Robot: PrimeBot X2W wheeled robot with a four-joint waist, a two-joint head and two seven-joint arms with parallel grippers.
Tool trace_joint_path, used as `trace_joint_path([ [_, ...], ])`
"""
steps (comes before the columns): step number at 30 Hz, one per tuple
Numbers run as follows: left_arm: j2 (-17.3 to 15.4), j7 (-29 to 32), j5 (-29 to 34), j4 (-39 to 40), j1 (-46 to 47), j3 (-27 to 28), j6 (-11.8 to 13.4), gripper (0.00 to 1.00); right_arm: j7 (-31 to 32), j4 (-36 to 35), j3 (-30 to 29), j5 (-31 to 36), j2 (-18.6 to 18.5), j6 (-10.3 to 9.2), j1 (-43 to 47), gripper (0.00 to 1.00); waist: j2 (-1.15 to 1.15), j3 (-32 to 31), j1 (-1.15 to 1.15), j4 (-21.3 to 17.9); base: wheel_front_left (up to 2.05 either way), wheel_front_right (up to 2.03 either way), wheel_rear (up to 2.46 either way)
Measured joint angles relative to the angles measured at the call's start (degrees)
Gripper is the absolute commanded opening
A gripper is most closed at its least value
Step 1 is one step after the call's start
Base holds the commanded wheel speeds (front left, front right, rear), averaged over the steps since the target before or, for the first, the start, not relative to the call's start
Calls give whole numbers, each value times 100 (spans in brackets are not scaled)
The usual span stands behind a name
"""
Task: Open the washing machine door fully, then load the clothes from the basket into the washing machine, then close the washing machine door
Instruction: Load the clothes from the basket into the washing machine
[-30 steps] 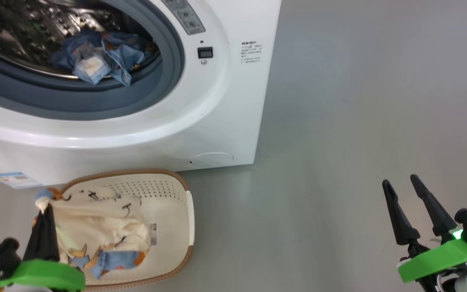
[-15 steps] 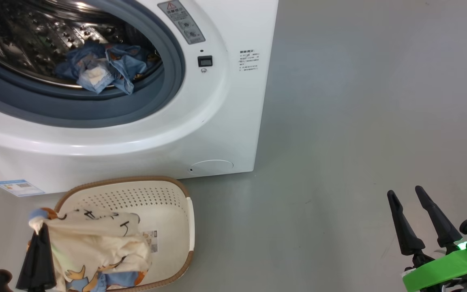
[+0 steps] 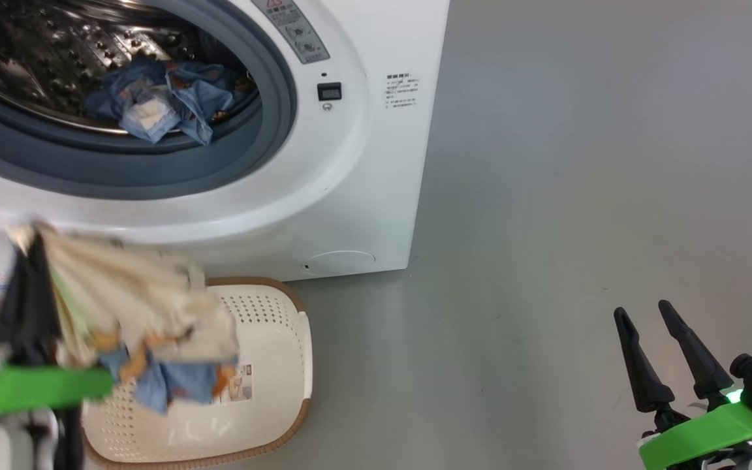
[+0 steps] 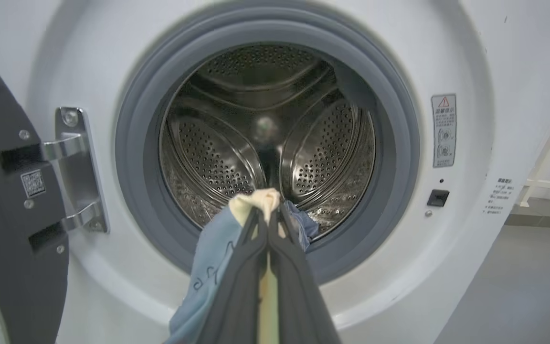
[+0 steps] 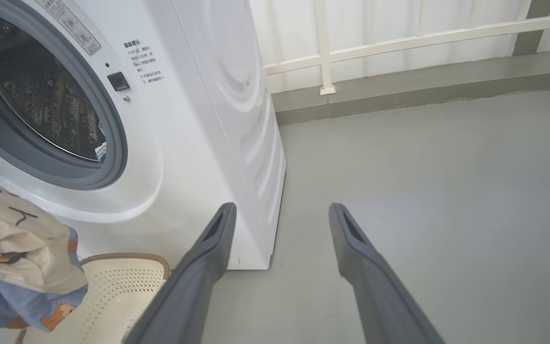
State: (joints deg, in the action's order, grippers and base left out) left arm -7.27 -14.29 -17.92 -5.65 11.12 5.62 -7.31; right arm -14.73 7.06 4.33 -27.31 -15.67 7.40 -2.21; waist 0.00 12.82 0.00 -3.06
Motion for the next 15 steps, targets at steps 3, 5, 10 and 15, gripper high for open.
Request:
trace_joint_path([
  [3,-127,7,-103,53,632,-30,0,0,0,-7,12,0,27,0,-18,100,0,48,0,4,0,0,0],
  [5,-211,22,-103,38,1096,-77,0,0,0,-24,14,0,41,0,-24,100,0,90,0,6,0,0,0],
  [10,-367,67,-82,-322,2199,-183,0,0,0,-54,54,0,98,0,-57,100,0,218,0,-43,0,0,0],
  [15,-457,52,-81,-1169,2914,-169,0,0,0,-67,68,0,133,0,-213,100,0,337,0,-177,0,0,0],
])
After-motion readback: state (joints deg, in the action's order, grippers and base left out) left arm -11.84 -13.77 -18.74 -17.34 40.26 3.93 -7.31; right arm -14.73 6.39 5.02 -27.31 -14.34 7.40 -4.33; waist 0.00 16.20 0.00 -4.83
